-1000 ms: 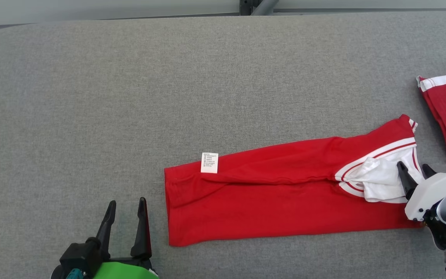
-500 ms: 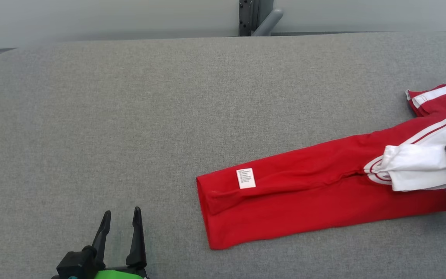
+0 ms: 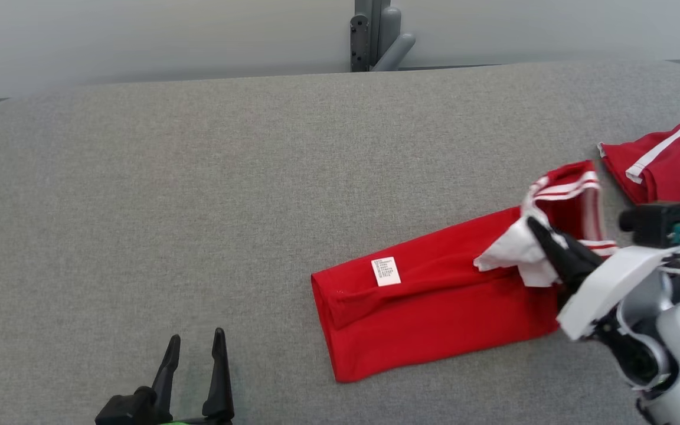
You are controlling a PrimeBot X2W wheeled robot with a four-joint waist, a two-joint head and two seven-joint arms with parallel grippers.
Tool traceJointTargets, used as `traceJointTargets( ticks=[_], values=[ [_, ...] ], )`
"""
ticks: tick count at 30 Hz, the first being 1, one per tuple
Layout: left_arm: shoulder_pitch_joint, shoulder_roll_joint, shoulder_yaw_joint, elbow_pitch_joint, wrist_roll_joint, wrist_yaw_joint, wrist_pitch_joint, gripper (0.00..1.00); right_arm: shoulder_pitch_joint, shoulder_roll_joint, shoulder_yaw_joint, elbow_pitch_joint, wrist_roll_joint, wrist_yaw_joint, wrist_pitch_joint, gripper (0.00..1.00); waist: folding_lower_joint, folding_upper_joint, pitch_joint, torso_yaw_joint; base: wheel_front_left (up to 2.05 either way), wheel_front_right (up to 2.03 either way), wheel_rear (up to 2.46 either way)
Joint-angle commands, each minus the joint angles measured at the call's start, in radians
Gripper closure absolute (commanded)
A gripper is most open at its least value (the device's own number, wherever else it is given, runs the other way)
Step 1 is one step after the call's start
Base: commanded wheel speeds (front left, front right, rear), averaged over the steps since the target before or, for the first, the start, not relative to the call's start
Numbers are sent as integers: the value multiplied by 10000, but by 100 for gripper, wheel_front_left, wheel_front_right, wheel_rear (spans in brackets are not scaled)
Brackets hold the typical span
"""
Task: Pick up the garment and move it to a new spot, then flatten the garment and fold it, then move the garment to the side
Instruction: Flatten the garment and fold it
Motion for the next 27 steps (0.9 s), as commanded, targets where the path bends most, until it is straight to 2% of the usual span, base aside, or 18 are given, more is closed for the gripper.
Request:
traceJointTargets(
  ticks=[1,6,13,18,23,24,25,26,27],
  values=[
    [-193,7,-68,-4,-64,53,-24,0,96,379,336,-244,-282,-2,159,100,0,41,198,-7,0,0,0],
    [-454,11,-171,210,-84,-35,-24,0,-242,1906,1365,-147,-1122,-2,504,100,0,41,476,85,0,0,0],
    [-696,10,-263,512,-105,-24,-24,0,-660,3441,2163,1018,-2218,-1,501,100,0,41,622,438,0,0,0],
    [-717,10,-348,699,-184,-22,-24,0,-783,4115,2456,1629,-2533,-1,438,100,0,41,580,605,0,0,0],
    [-695,10,-479,815,-336,14,-24,0,-879,4421,2508,2099,-2716,-1,377,100,0,41,536,695,0,0,0],
    [-697,9,-501,825,-313,24,-24,0,-899,4460,2524,2131,-2737,-1,328,75,0,41,532,701,0,0,0],
    [-694,9,-517,836,-318,34,-24,0,-918,4490,2537,2112,-2769,-1,240,18,0,41,526,701,0,0,0],
    [-680,9,-519,850,-332,38,-24,0,-903,4510,2551,2101,-2769,-1,206,0,0,41,518,693,0,0,0],
    [-661,9,-512,860,-329,38,-24,0,-880,4523,2537,2048,-2761,-1,167,0,0,41,510,681,0,0,0]
  ],
)
